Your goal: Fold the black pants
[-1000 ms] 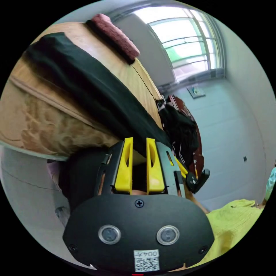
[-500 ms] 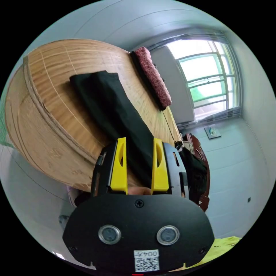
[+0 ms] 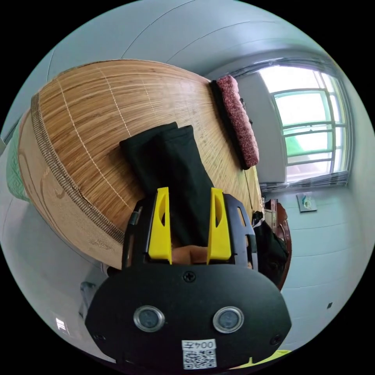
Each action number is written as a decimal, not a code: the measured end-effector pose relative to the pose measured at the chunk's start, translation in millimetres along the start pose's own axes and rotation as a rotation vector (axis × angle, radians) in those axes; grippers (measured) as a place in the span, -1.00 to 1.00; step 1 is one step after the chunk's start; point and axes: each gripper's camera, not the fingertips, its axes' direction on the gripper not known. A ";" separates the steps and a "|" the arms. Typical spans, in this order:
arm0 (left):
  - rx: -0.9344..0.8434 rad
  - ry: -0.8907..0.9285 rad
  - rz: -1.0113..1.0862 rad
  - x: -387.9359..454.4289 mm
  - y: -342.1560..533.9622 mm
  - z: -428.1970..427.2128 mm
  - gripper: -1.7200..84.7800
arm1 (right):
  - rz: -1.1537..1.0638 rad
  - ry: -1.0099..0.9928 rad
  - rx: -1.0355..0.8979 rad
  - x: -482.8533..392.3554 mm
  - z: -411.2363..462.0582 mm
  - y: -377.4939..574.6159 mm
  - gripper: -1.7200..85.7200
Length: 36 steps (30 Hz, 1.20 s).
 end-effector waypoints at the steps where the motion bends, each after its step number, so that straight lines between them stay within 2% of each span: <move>1: 0.001 -0.017 -0.005 -1.9 -5.0 -2.6 -0.64 | 0.002 -0.002 0.001 0.1 -0.8 1.0 -0.76; 5: -0.032 -0.032 0.006 -4.7 -18.2 0.0 -0.67 | -0.011 0.013 0.001 -2.5 -0.1 5.7 -0.81; 7: -0.043 -0.038 0.021 -4.7 -21.1 3.8 -0.76 | -0.013 0.018 -0.002 -3.0 -0.3 7.5 -0.86; 9: -0.015 -0.028 0.036 -3.0 -18.9 0.6 -0.84 | -0.008 0.044 -0.001 -2.3 -1.7 10.0 -0.88; 14: 0.025 0.014 0.134 32.0 -12.6 -29.9 -0.88 | 0.076 0.038 0.058 36.0 -26.8 29.8 -0.91; 18: 0.035 -0.080 0.250 35.2 2.0 -56.0 -0.89 | 0.092 0.026 0.079 57.1 -49.1 49.6 -0.91; 19: 0.004 -0.091 0.211 14.7 1.3 -49.7 -0.89 | 0.092 -0.029 0.077 56.2 -46.6 57.1 -0.91; 22: -0.051 0.027 0.045 -45.3 4.7 -30.8 -0.89 | 0.024 -0.055 0.031 35.6 -24.1 71.6 -0.91; 26: -0.021 0.094 0.064 -55.2 11.9 -37.7 -0.88 | 0.075 -0.079 0.014 50.8 -17.8 93.2 -0.89; 30: 0.034 0.239 0.012 -73.9 24.7 -62.5 -0.85 | 0.095 -0.099 -0.025 60.6 -2.9 124.0 -0.85; 33: 0.082 0.268 0.018 -76.4 52.2 -86.5 -0.86 | 0.237 -0.030 0.035 79.4 -18.1 158.5 -0.83; 36: 0.079 0.182 0.185 -35.6 97.1 -90.0 -0.90 | 0.498 -0.015 0.113 113.8 -40.5 214.6 -0.84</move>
